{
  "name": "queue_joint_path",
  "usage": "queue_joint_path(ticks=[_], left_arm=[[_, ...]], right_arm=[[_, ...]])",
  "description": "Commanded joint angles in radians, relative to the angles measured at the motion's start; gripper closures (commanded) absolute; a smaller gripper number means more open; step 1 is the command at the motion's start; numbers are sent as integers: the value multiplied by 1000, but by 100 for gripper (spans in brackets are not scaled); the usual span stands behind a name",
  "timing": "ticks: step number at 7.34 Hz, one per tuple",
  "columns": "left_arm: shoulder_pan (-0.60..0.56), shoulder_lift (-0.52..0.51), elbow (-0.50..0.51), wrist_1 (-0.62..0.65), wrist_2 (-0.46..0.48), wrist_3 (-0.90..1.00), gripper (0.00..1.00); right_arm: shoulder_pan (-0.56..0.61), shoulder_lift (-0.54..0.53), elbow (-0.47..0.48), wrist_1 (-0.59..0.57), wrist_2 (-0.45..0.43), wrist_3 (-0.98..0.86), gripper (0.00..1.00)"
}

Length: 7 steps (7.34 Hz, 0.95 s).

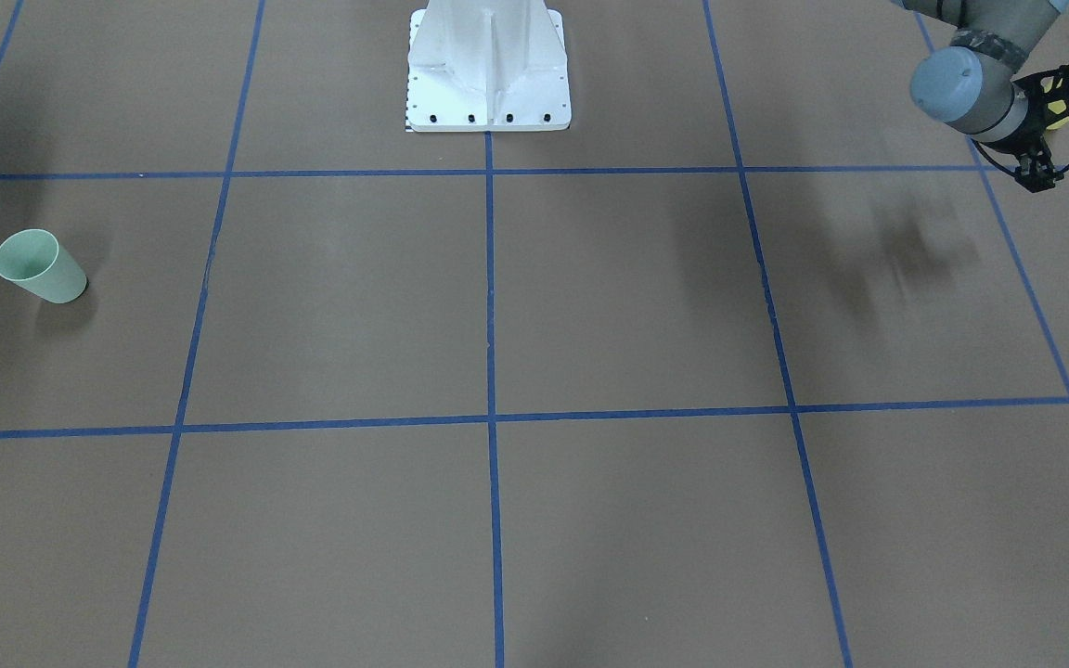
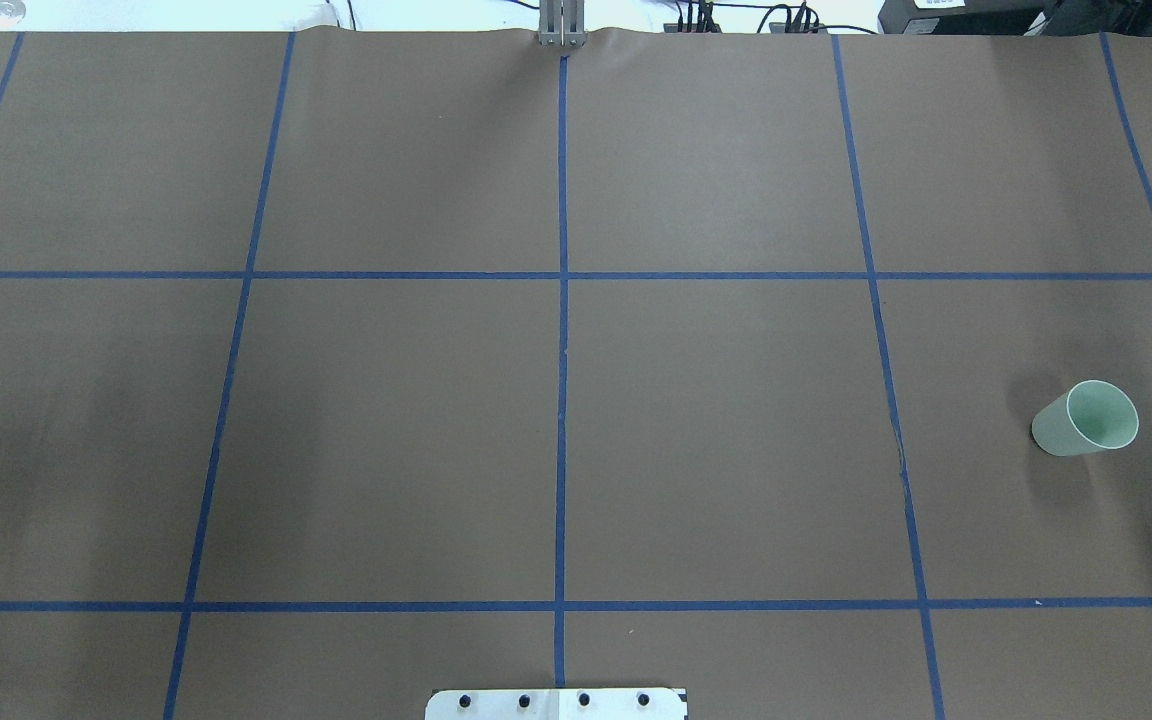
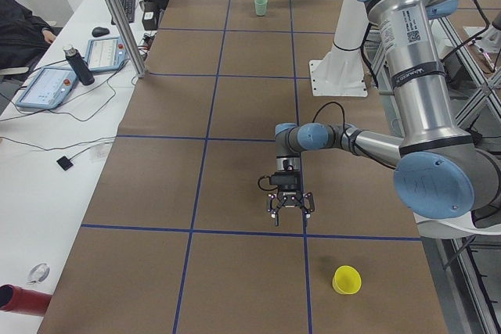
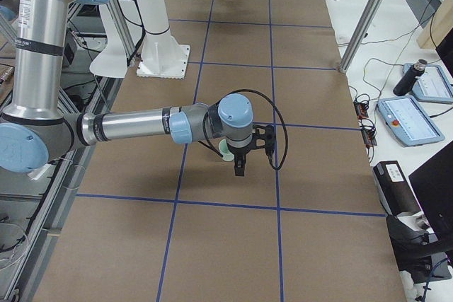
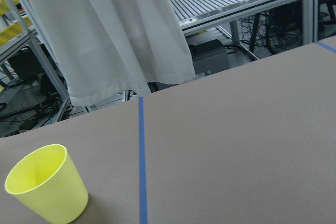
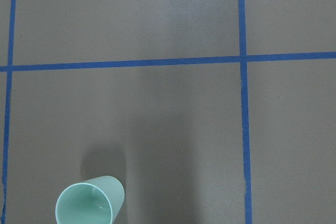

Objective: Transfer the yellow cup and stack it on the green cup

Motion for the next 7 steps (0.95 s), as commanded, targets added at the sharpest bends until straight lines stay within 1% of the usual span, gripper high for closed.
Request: queue_joint_path(ticks=[1, 2, 3, 4, 6, 7], left_arm=[[13, 2, 60, 55, -79, -72, 0], [19, 2, 63, 109, -125, -123, 0], [19, 2, 71, 131, -186, -126, 0], [21, -1, 109, 131, -214, -144, 0], [21, -25, 241, 102, -241, -171, 0], [21, -27, 255, 81, -252, -171, 0]], right_arm=[[-20, 37, -2, -1, 0, 3, 0], [-29, 52, -5, -1, -1, 3, 0], [-38, 61, -5, -1, -1, 3, 0], [-51, 70, -5, -1, -1, 3, 0], [-69, 83, -7, 1, -3, 3, 0], [-72, 93, -8, -1, -4, 3, 0]])
